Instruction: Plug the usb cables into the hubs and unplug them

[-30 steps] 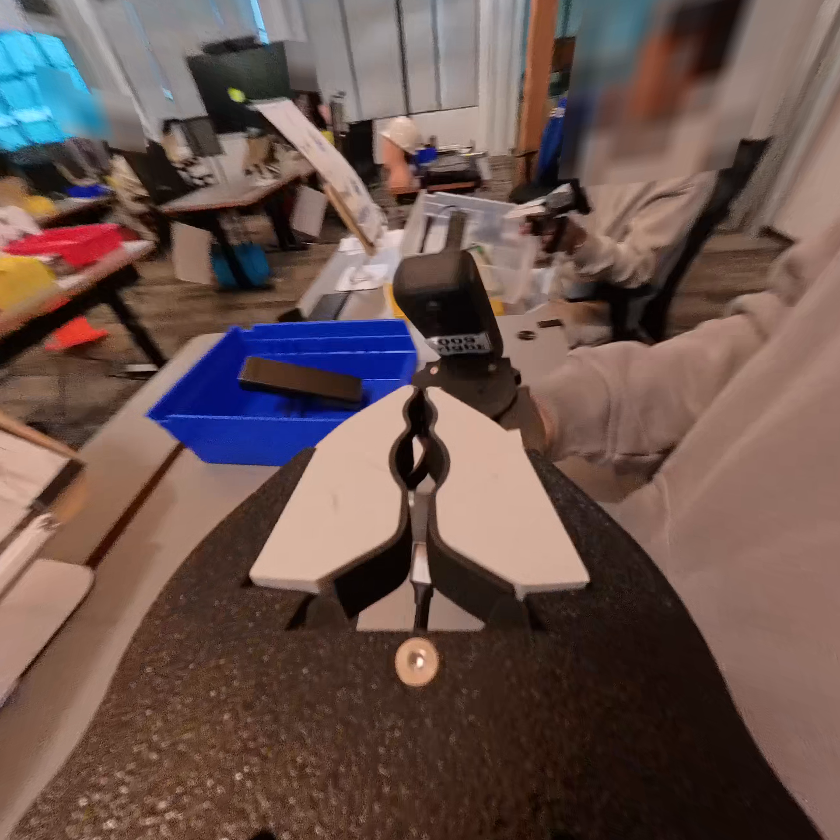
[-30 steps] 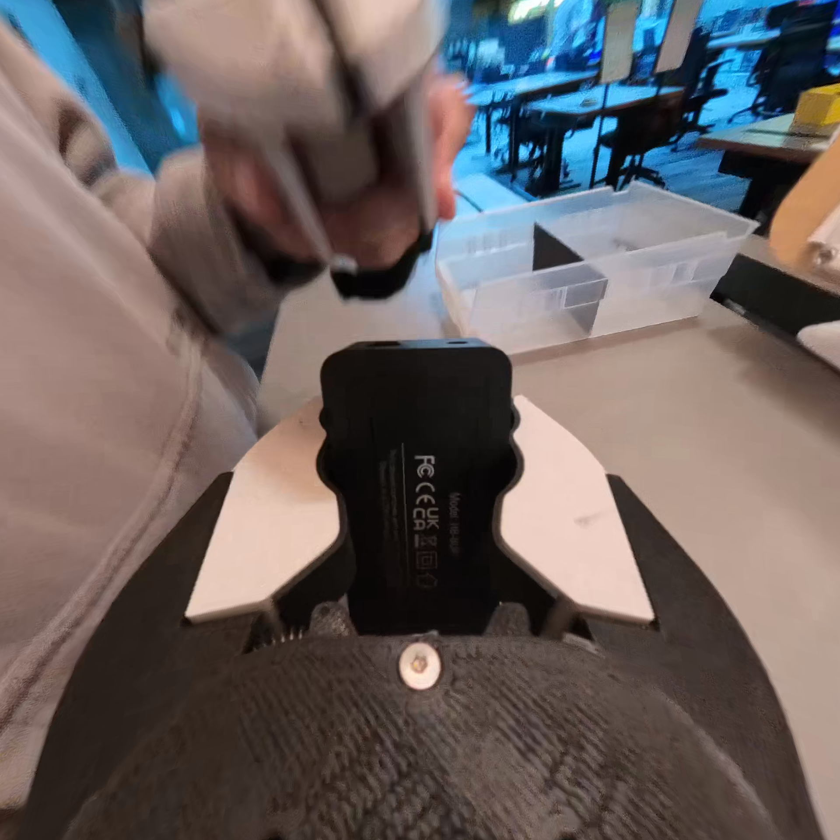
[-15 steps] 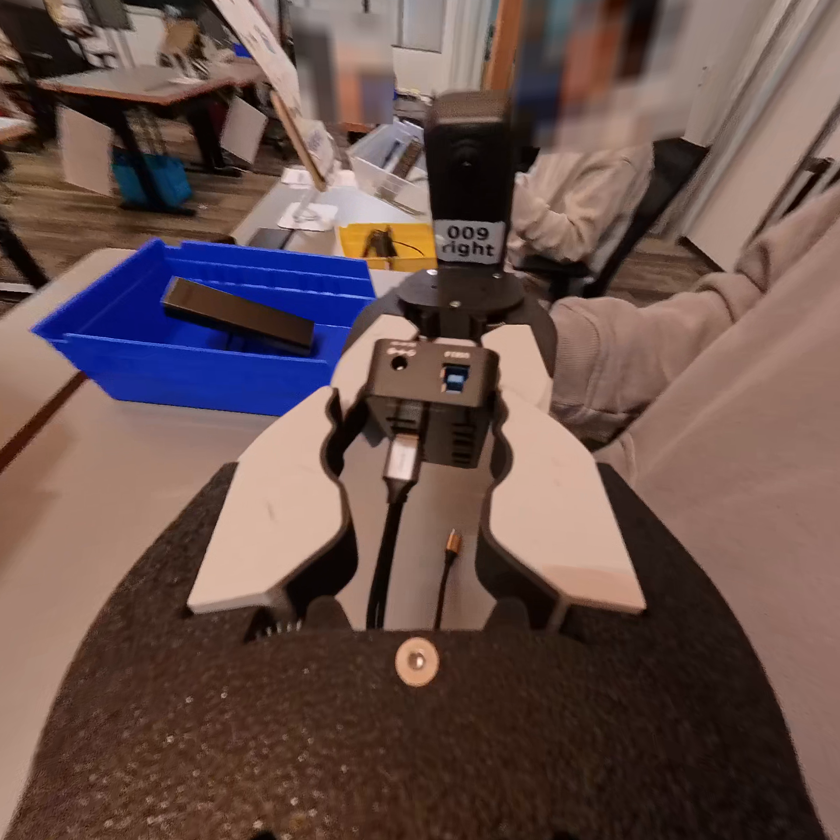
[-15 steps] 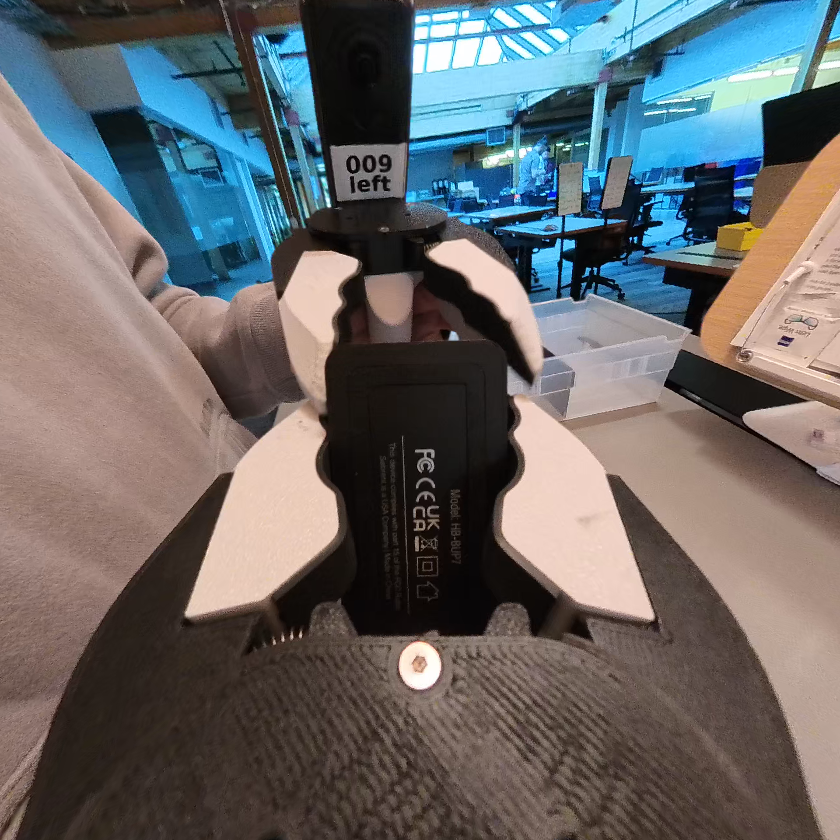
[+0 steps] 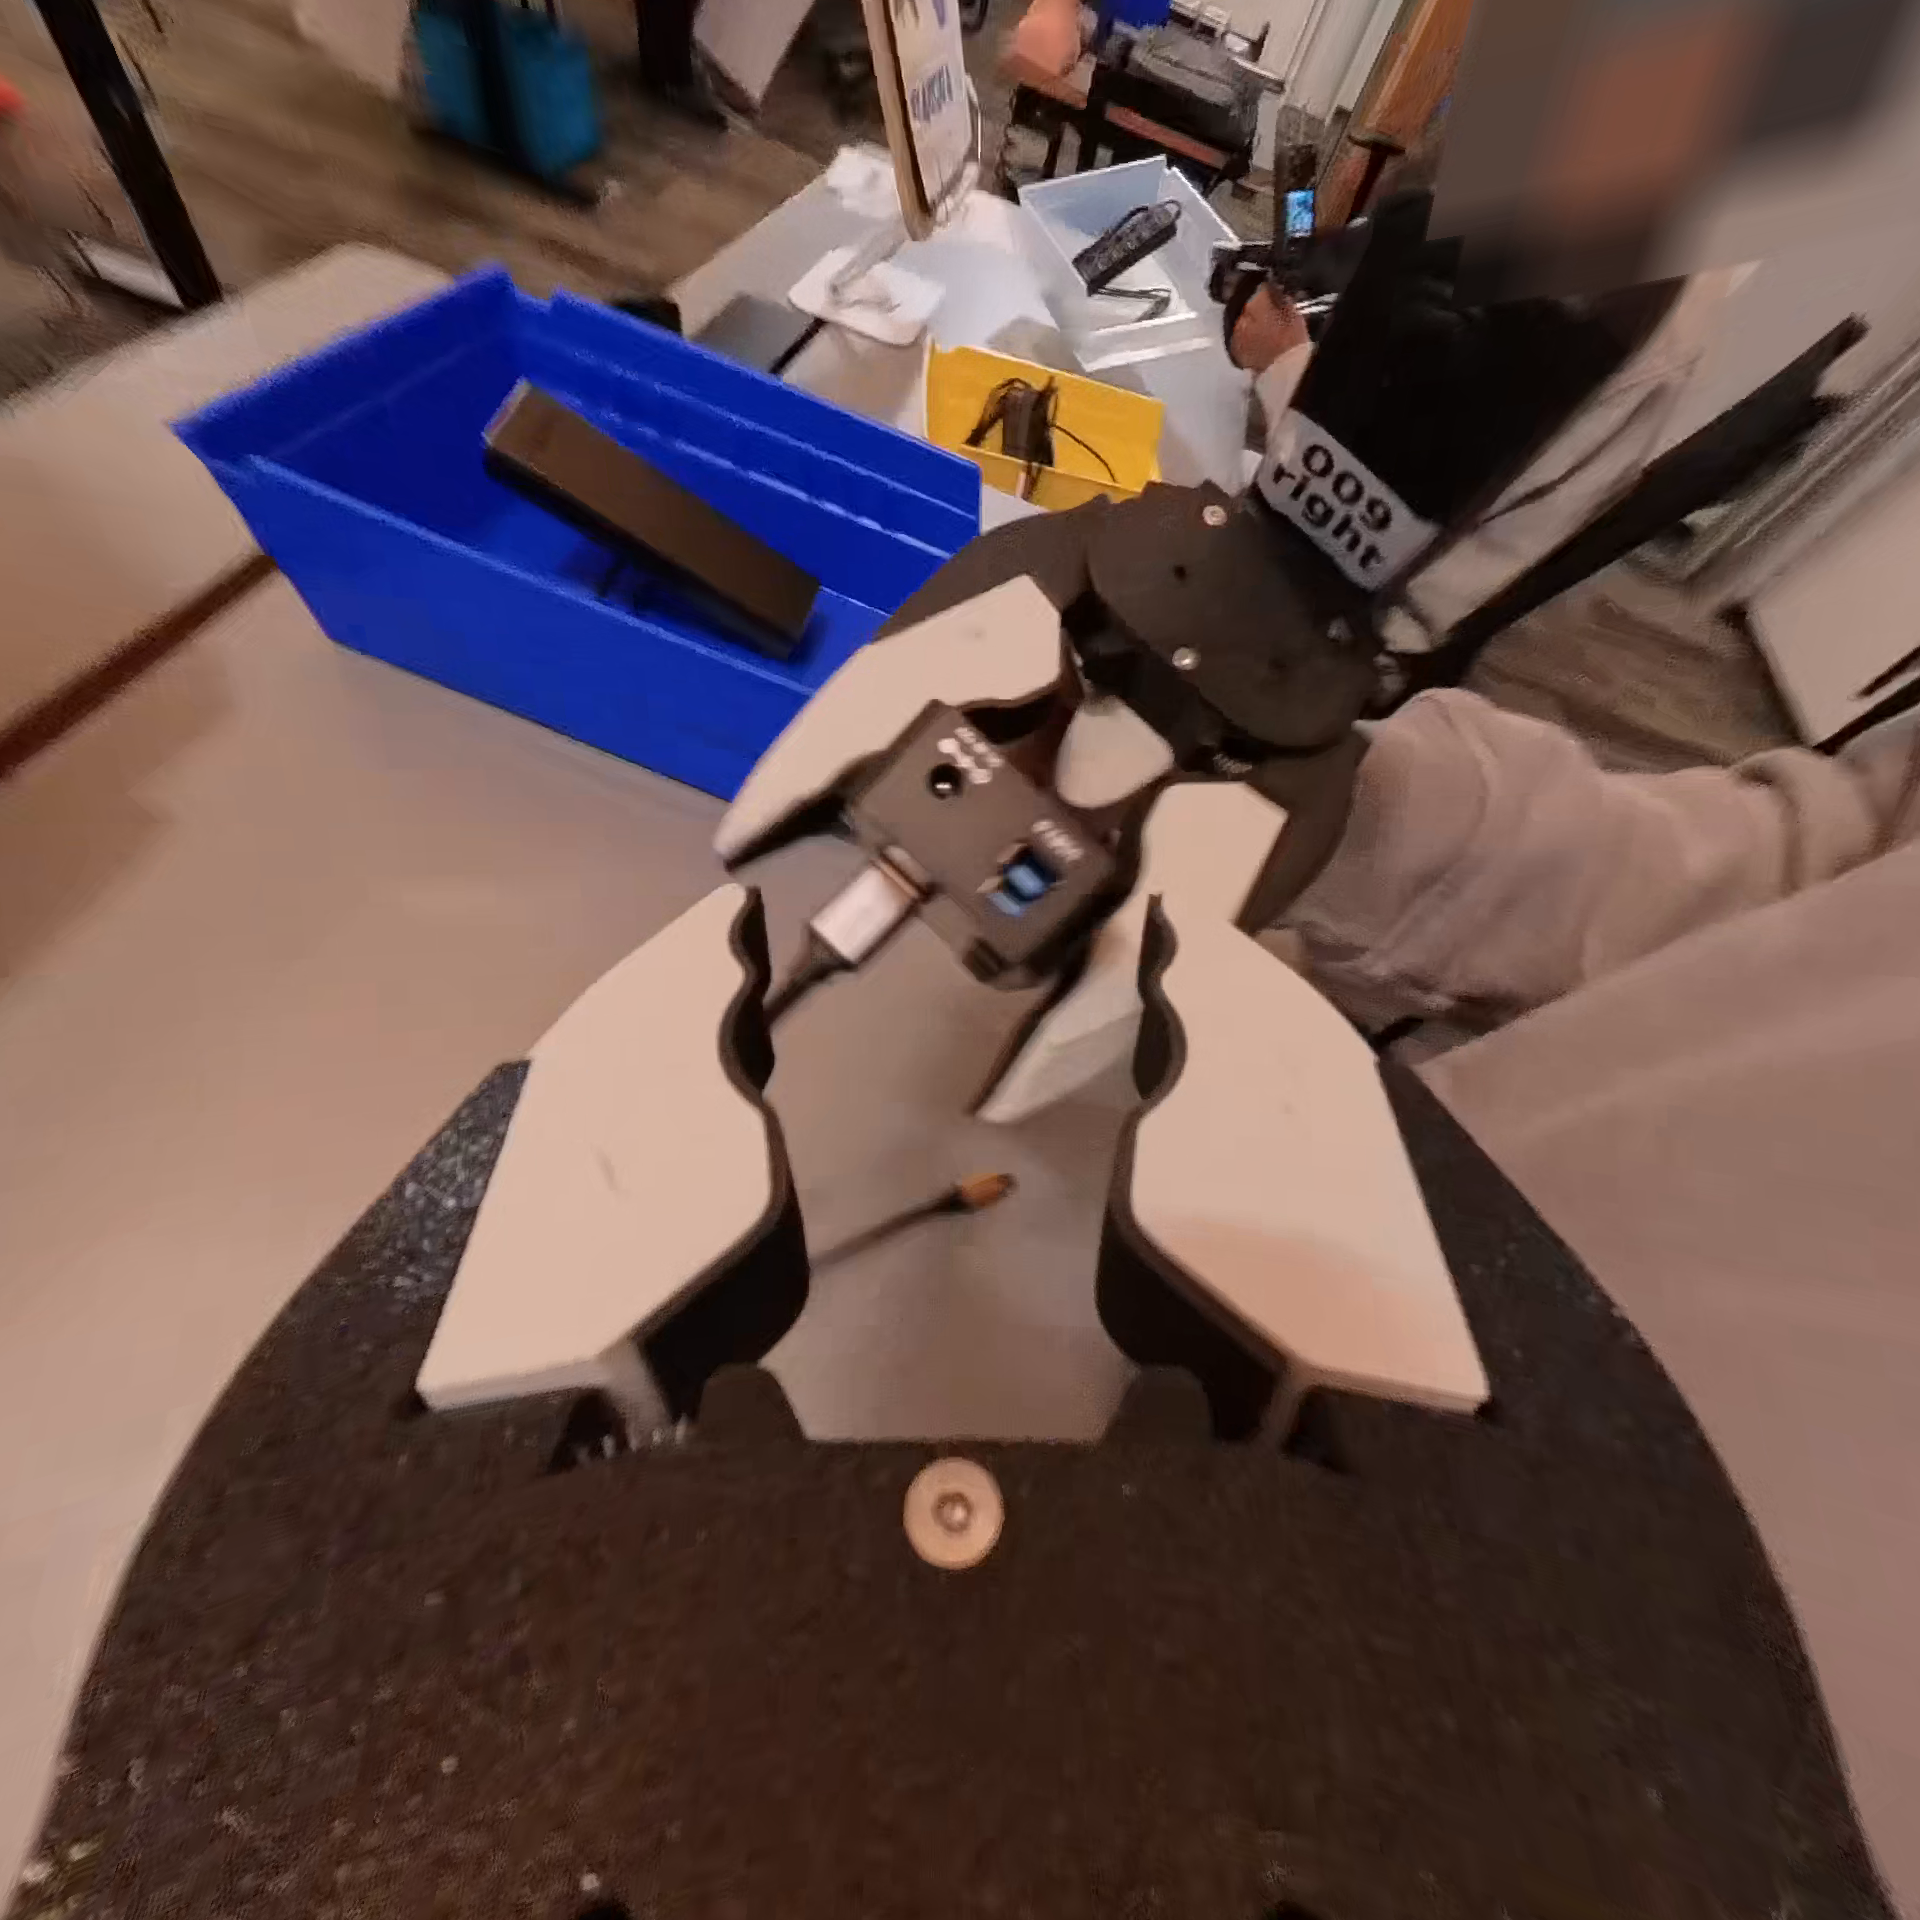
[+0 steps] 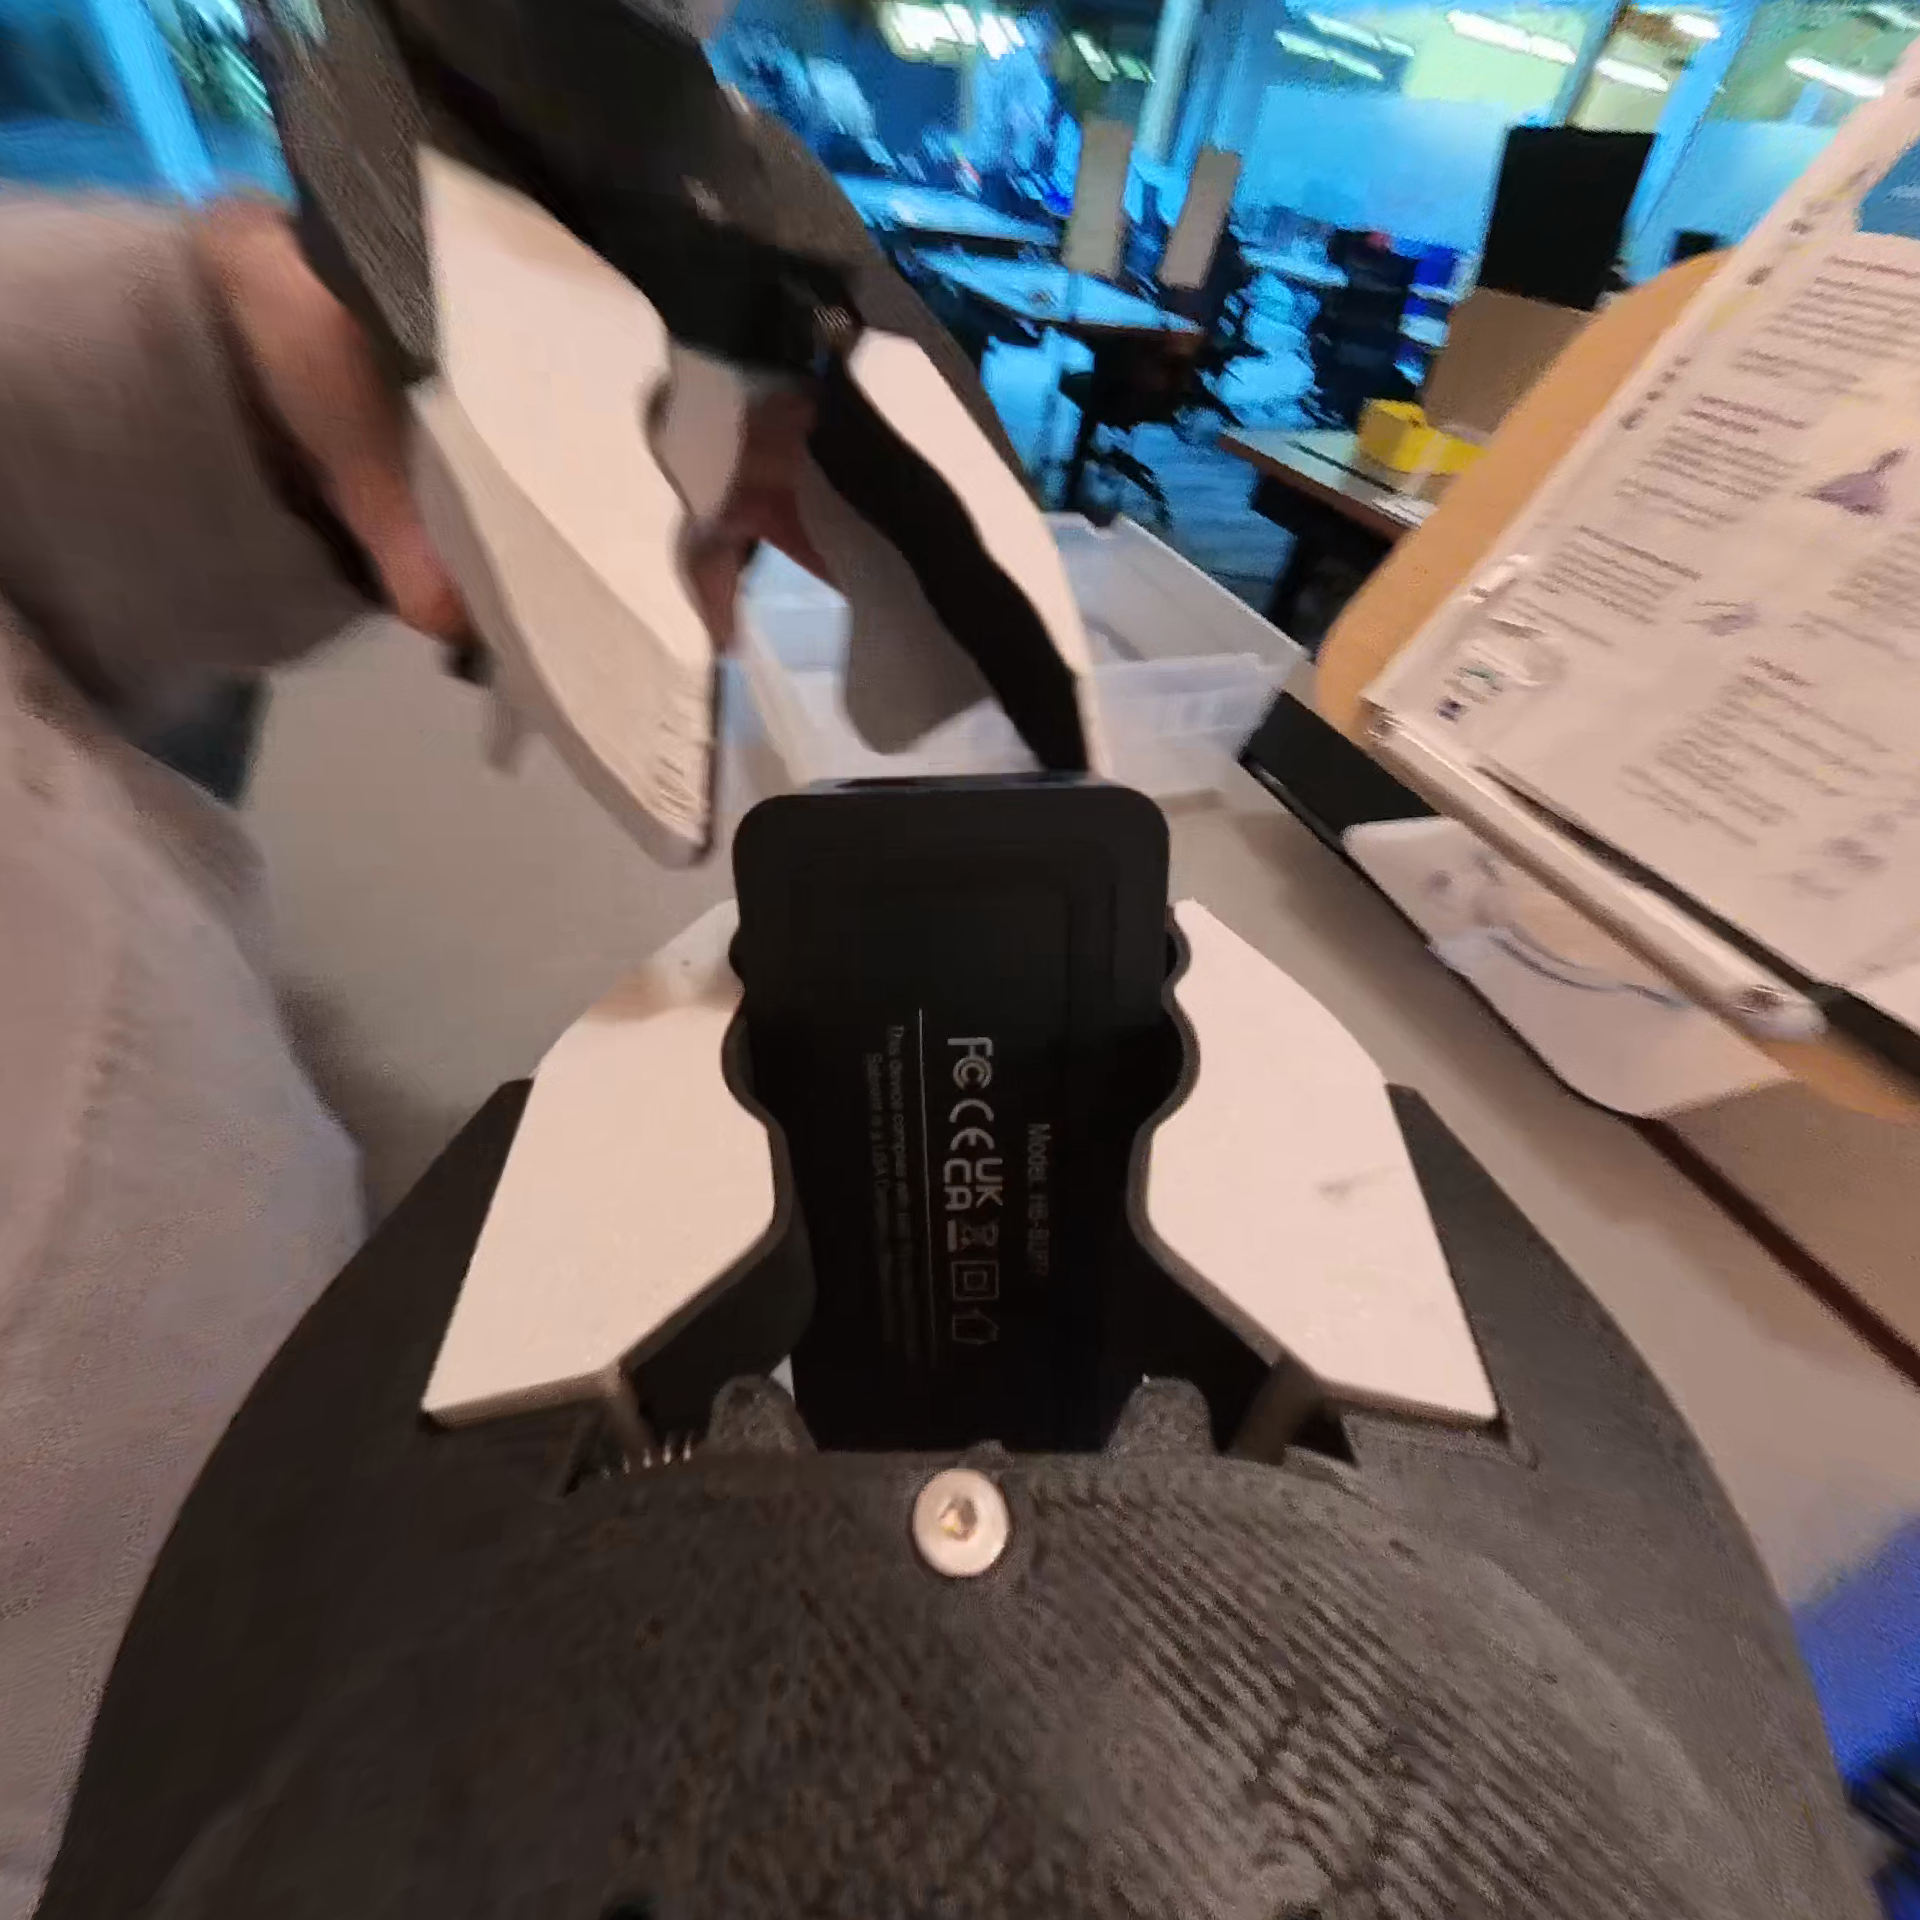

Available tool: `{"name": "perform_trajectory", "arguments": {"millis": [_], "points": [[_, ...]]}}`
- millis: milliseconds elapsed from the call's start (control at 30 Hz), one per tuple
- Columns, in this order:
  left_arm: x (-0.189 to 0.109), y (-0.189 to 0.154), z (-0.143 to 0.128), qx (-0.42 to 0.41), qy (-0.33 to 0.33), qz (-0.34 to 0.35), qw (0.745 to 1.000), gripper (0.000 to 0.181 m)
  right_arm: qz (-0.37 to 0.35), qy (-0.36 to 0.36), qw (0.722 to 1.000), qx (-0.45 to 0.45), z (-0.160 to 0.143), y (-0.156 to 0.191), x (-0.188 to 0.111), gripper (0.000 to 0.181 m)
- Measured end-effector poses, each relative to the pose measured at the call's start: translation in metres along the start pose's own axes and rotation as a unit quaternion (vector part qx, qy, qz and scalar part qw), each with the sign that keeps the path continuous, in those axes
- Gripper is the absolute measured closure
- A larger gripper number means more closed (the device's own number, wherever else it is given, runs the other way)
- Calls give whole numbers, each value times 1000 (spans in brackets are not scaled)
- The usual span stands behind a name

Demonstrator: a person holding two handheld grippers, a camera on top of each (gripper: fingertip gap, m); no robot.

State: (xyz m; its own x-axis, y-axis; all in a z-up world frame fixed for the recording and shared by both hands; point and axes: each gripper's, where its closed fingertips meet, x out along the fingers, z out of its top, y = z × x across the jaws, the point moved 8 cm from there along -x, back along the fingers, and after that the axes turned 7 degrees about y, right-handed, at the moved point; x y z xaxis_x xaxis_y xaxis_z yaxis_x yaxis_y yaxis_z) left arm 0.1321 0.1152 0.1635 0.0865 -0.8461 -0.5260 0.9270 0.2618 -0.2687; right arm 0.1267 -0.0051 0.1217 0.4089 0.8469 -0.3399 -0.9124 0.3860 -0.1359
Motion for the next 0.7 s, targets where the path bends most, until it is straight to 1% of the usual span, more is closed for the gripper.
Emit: {"name": "perform_trajectory", "arguments": {"millis": [33,100,133,200,233,333,400,533,600,700], "points": [[1,-3,2,-28,9,-14,999,117,-21,20,999,-21,0,-1,0,112],[6,-1,2,-75,45,-8,996,138,-33,68,995,-63,1,3,6,110],[9,3,1,-86,62,0,994,142,-48,85,991,-86,3,5,10,110],[12,9,-2,-92,92,3,991,145,-72,129,983,-108,1,7,15,110],[13,10,-4,-87,101,1,991,146,-81,137,980,-121,-1,8,17,110],[15,12,-4,-82,99,9,992,149,-94,147,978,-110,-5,8,20,110],[13,12,0,-76,102,30,991,151,-120,149,975,-116,-5,6,24,110],[1,13,11,-73,86,69,991,155,-137,149,976,-86,-8,1,27,109],[-7,15,16,-79,75,72,991,155,-133,149,977,-74,-14,0,27,111],[-11,17,18,-90,59,75,991,155,-158,94,982,-52,-13,-1,27,116]]}}
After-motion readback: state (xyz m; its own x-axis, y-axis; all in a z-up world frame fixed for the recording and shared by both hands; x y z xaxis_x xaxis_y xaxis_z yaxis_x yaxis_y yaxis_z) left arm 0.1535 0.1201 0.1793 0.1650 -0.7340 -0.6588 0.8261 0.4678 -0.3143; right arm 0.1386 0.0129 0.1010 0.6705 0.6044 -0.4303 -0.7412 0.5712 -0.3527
